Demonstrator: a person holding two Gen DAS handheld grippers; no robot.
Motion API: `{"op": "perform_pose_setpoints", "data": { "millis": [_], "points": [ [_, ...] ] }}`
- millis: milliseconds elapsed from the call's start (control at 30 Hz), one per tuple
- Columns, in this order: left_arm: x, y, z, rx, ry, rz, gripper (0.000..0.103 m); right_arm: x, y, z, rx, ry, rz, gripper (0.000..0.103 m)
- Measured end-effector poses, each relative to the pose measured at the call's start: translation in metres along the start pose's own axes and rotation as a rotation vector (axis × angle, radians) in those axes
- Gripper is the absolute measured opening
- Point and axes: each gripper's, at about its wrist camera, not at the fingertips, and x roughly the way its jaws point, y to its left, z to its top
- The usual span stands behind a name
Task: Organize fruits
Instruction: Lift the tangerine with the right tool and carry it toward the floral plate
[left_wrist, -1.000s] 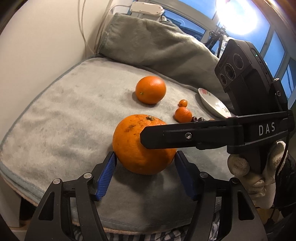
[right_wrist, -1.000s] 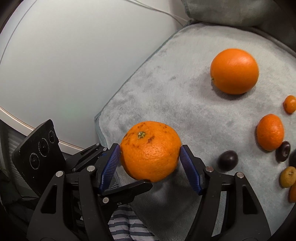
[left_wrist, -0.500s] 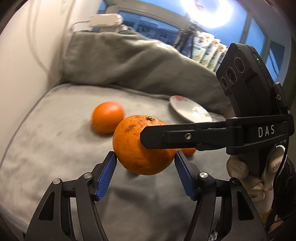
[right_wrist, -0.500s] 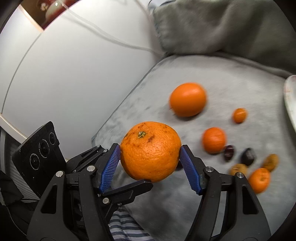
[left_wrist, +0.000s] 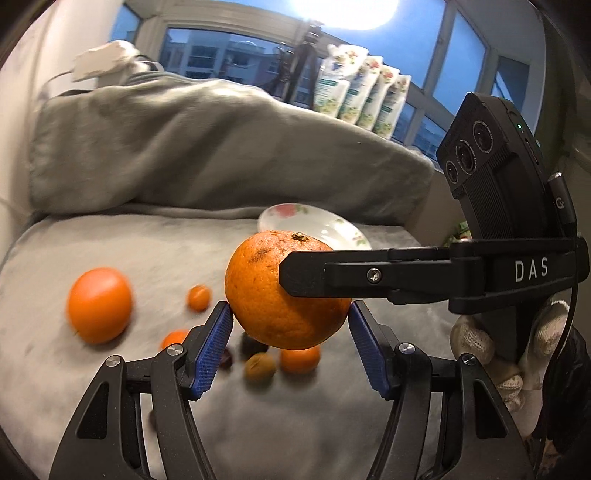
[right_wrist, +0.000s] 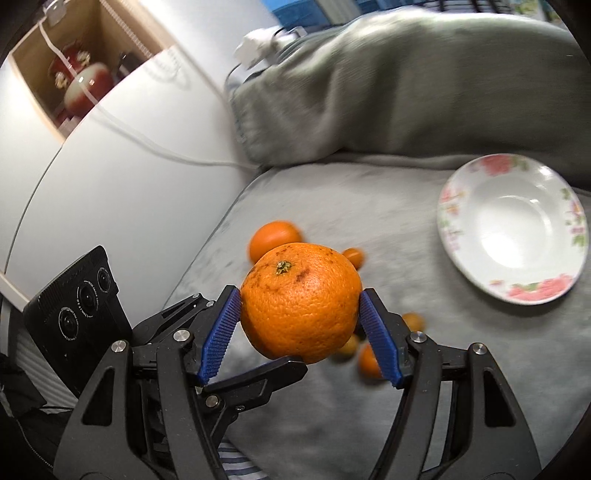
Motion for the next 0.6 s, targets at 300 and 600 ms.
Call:
{"op": "perform_pose_setpoints", "data": {
  "millis": [300, 600],
  "points": [
    [0.048, -0.022, 0.028, 0.036, 0.033, -0.063, 0.065, -0.021, -0.054, 0.016, 0.073, -0.065, -0.056, 0.069],
    [0.090, -0.033, 0.038, 0.035, 0.098, -0.086, 0.065, -0.026, -0.099, 0.017, 0.139, -0.075, -0.092, 0.069]
  ]
}}
